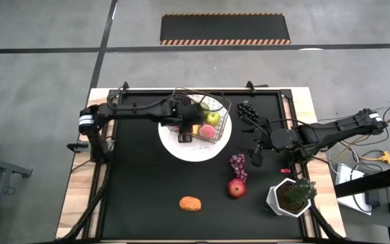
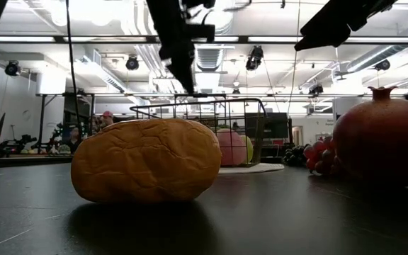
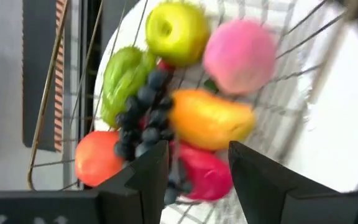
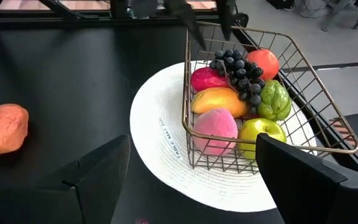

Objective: Build produce basket
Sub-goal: Put the pomegranate into the silver basket

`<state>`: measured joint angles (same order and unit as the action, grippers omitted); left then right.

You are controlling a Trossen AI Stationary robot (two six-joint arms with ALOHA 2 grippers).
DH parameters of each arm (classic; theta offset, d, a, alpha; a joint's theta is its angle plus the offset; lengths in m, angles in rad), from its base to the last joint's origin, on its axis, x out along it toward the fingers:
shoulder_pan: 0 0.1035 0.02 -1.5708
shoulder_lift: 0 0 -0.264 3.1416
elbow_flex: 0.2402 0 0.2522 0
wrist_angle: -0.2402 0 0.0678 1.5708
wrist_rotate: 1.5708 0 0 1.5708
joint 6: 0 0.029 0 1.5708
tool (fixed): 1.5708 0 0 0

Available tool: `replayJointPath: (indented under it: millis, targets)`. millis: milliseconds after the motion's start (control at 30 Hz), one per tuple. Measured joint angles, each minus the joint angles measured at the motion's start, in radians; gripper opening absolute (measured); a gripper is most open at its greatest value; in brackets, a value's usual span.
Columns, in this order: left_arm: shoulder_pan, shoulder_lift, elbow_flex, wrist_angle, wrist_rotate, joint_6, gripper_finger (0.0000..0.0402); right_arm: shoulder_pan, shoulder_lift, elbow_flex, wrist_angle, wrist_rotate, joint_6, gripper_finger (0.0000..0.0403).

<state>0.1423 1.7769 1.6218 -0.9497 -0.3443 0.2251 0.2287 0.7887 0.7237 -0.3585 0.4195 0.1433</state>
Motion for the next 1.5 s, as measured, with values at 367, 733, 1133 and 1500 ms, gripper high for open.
replayJointPath:
  millis: [367,733,1133,1500]
  targets:
    - [-0.276,-0.084,-0.044,0.239,0.002,-0.052,0.015,0.0,0.0,-0.062,0.135,0.0,0.076,0.0329]
    - [-0.445,-0.166,-0.269,0.645,0.002,0.077,0.015,0.016,0.074,-0.049,0.13,-0.256,0.26,0.0329]
    - [-0.459,-0.335,-0.503,0.9,-0.01,0.062,0.015,0.155,0.338,0.153,-0.257,-0.434,0.201,0.0328]
    - [-0.459,-0.476,-0.63,1.08,-0.011,0.065,0.015,0.282,0.467,0.128,-0.125,-0.389,0.122,0.0327]
